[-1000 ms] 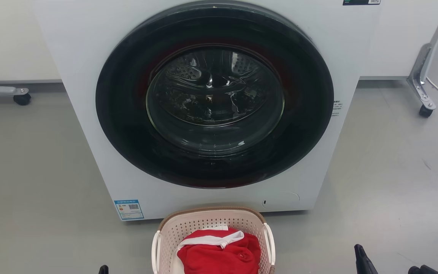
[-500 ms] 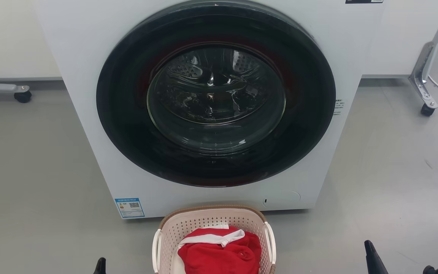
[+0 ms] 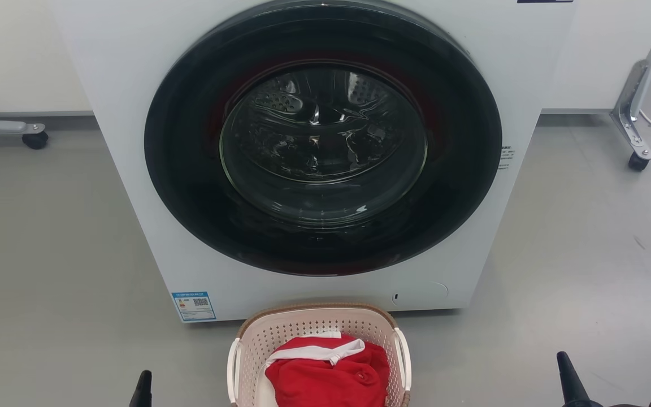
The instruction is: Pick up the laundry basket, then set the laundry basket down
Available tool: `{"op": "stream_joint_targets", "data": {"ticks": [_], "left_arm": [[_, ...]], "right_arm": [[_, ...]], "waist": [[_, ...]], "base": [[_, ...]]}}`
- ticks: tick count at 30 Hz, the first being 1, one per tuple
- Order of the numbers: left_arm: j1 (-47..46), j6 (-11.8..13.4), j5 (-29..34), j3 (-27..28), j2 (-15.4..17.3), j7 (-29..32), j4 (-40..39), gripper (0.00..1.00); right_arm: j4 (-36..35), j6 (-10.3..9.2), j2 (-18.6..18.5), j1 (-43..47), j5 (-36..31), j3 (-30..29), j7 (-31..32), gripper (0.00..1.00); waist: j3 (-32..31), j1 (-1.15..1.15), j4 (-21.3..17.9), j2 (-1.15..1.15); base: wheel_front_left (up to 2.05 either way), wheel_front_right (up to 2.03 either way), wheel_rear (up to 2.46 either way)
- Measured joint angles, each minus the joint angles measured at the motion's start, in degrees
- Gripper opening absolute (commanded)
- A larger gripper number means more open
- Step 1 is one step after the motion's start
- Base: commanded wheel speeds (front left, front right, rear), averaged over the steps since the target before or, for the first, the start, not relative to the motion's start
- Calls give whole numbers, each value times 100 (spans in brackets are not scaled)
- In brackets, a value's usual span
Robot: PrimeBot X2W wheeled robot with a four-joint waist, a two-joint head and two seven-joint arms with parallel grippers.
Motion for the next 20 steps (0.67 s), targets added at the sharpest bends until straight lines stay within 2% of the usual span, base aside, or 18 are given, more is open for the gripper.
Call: {"op": "stream_joint_targets", "data": {"ticks": [20], "left_arm": [[-326, -264, -1416, 343, -52, 399, 226, 0]], "right_arm": [[112, 291, 104, -147, 1422, -598, 402, 0]], "waist": [[48, 0, 30, 0]], "base": [[0, 0, 0]]}}
